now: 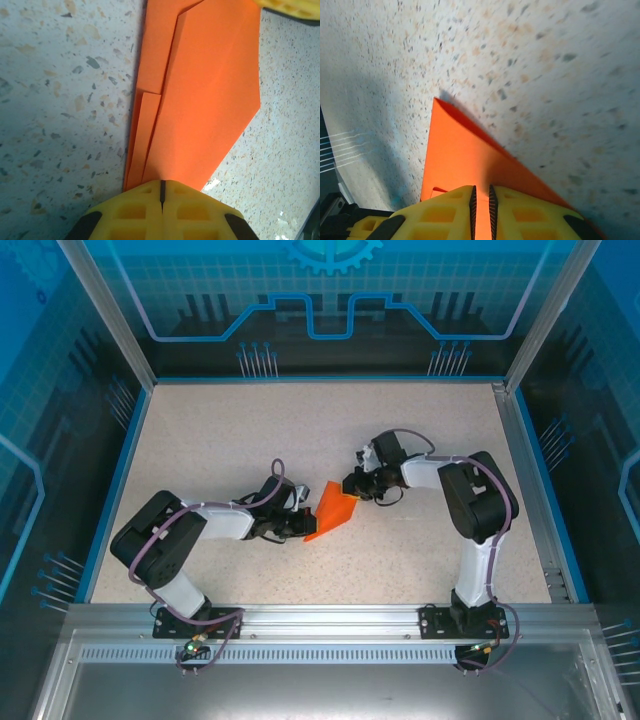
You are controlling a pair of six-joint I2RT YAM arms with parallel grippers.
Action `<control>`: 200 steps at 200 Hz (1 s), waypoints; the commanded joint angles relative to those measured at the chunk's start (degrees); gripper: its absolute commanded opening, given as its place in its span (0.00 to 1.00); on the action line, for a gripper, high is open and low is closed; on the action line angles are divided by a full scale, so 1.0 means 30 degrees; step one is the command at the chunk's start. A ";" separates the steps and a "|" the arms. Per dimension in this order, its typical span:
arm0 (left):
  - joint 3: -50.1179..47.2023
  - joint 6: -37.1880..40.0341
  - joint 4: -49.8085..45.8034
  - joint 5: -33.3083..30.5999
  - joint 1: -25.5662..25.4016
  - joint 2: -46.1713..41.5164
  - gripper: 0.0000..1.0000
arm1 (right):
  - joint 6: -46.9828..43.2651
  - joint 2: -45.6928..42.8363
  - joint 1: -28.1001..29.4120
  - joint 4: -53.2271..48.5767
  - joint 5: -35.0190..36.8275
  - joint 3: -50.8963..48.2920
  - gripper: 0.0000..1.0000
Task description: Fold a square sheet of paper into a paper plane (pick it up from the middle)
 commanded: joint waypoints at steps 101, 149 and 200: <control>-0.1246 0.0519 -0.4535 -0.2365 0.0093 0.0816 0.00 | -0.2055 -0.0339 -0.2420 -0.2754 0.1725 0.2196 0.20; -0.1158 0.0412 -0.4450 -0.2256 0.0086 0.0696 0.00 | -0.1832 -0.3113 -0.1086 -0.2509 0.1405 0.0999 0.22; -0.1040 0.0386 -0.4318 -0.2118 0.0114 0.0695 0.00 | -0.0530 -0.3305 0.2107 -0.0695 0.1439 -0.0892 0.20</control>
